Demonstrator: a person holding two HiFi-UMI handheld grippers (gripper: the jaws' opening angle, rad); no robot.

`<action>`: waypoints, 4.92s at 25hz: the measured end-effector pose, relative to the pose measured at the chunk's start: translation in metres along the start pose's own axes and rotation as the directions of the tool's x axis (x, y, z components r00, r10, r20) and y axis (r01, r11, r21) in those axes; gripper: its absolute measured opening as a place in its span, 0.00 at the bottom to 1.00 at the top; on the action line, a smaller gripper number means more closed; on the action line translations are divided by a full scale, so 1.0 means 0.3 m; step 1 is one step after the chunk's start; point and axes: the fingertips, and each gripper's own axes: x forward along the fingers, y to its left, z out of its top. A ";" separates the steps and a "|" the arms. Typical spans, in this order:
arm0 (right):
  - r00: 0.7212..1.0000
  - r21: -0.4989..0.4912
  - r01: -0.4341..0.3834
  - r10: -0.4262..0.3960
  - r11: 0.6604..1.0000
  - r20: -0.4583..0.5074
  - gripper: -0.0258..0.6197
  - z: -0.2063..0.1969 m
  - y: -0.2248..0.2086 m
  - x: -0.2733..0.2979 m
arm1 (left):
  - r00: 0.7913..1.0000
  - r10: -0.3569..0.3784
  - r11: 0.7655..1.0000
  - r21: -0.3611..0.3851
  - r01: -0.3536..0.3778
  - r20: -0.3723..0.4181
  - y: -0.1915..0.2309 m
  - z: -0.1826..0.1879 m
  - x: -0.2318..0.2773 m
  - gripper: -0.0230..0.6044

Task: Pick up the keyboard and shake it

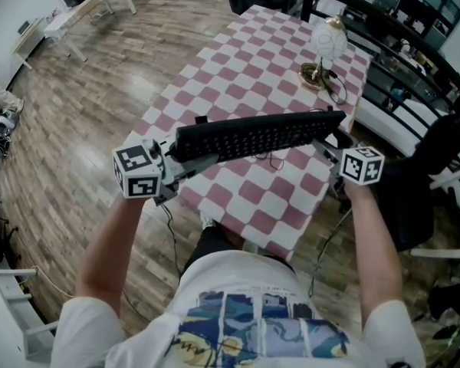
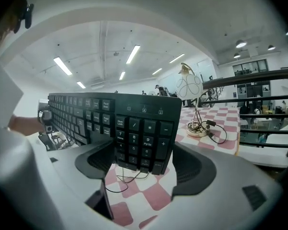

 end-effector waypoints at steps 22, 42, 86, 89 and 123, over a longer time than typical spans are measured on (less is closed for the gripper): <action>1.000 -0.117 -0.010 0.013 0.993 0.026 0.61 0.122 0.018 0.077 | 0.993 0.115 0.953 0.288 -0.099 -0.039 -0.081 0.134 -0.024 0.18; 0.999 -0.104 0.014 -0.010 0.994 0.048 0.61 0.164 0.007 0.072 | 0.985 0.157 0.892 0.438 -0.114 -0.065 -0.149 0.201 0.012 0.18; 0.997 -0.119 0.015 -0.006 0.993 0.073 0.61 0.180 0.032 0.087 | 0.986 0.162 0.801 0.589 -0.106 -0.043 -0.197 0.199 0.016 0.18; 0.997 -0.123 0.017 -0.008 0.992 0.074 0.61 0.184 0.030 0.089 | 0.987 0.158 0.795 0.597 -0.103 -0.040 -0.196 0.200 0.017 0.18; 0.998 -0.131 0.029 -0.021 0.991 0.062 0.61 0.160 0.026 0.103 | 0.987 0.148 0.790 0.607 -0.086 -0.053 -0.193 0.182 0.021 0.18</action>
